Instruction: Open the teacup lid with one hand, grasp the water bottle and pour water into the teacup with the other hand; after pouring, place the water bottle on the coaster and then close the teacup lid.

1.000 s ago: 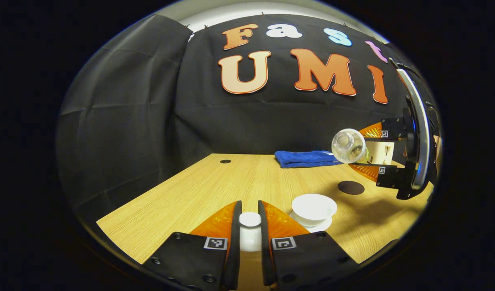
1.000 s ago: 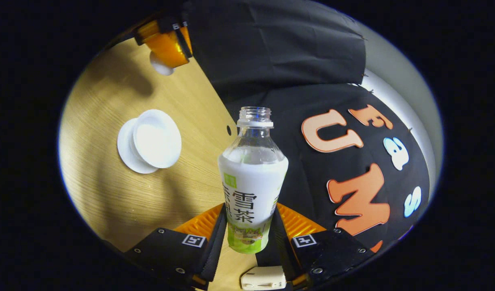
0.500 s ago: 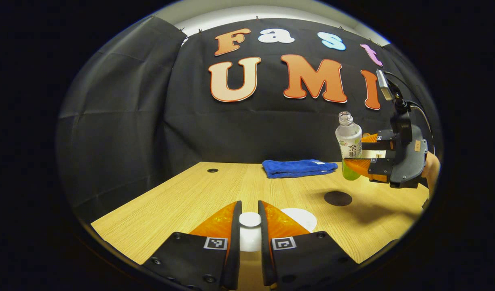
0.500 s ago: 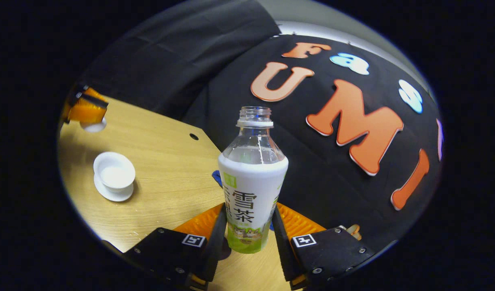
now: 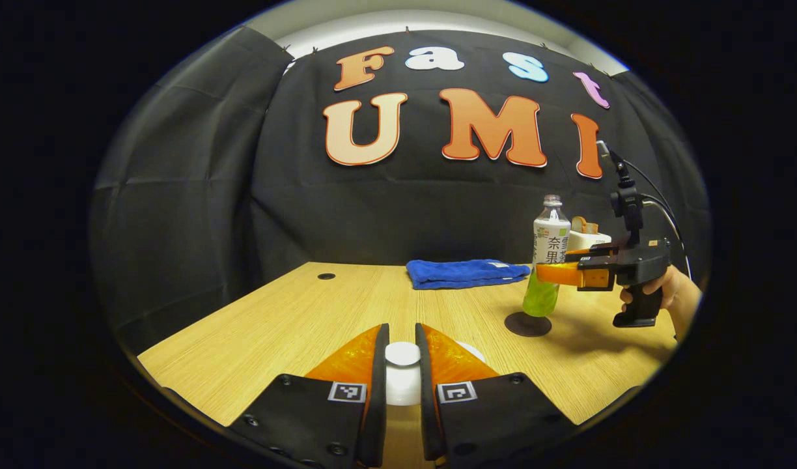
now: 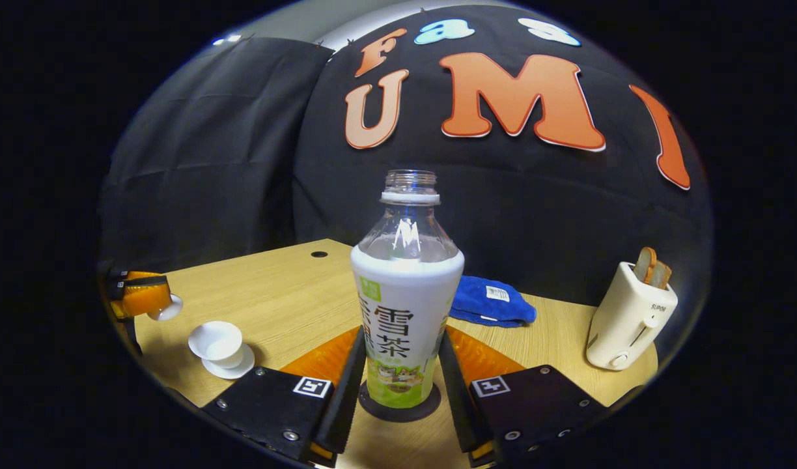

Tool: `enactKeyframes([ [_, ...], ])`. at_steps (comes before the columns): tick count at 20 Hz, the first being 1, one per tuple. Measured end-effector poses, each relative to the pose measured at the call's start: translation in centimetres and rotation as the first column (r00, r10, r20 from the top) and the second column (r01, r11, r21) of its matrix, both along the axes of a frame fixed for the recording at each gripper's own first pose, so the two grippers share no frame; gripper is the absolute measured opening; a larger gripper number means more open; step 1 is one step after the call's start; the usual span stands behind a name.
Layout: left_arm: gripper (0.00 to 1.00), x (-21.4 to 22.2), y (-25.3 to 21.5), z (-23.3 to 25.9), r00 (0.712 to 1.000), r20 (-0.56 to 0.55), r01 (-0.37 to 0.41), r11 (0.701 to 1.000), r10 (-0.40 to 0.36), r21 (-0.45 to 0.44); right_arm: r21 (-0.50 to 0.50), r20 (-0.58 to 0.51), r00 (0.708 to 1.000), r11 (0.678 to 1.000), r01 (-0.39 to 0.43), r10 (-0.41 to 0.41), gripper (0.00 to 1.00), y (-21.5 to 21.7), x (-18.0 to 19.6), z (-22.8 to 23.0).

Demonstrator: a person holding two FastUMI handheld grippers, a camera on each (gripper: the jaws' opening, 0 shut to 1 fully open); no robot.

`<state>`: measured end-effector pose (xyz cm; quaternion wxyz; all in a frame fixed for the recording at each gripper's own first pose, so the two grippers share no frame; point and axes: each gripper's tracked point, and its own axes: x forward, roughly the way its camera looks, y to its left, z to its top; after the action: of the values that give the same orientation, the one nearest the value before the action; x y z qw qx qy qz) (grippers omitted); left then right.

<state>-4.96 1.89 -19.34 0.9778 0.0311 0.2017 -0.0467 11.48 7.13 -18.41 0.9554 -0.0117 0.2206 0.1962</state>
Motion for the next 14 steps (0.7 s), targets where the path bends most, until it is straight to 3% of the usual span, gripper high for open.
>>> enactKeyframes([
  [1,0.22,0.0,-0.2,0.0,1.000,0.000,0.003,1.000,-0.003,-0.003,0.005,-0.012,1.000,1.000,0.005,-0.005,0.64,0.1,0.0,-0.2],
  [2,0.26,0.1,-0.4,0.1,1.000,0.000,0.005,1.000,-0.005,-0.005,0.015,-0.023,1.000,1.000,0.009,-0.009,0.64,0.2,0.1,-0.5],
  [4,0.22,0.3,-0.7,0.0,1.000,0.002,0.007,1.000,-0.007,-0.008,0.024,-0.043,0.999,1.000,0.017,-0.015,0.64,0.2,0.4,-1.6],
  [10,0.26,0.7,-1.8,-0.3,1.000,-0.004,0.022,1.000,-0.022,-0.019,0.043,-0.077,0.997,0.998,0.037,-0.033,0.64,0.3,0.5,-2.7],
  [14,0.26,1.3,-2.8,-0.4,0.999,-0.006,0.034,0.999,-0.034,-0.040,0.041,-0.092,0.996,0.999,0.007,-0.003,0.65,0.8,0.1,-3.5],
])
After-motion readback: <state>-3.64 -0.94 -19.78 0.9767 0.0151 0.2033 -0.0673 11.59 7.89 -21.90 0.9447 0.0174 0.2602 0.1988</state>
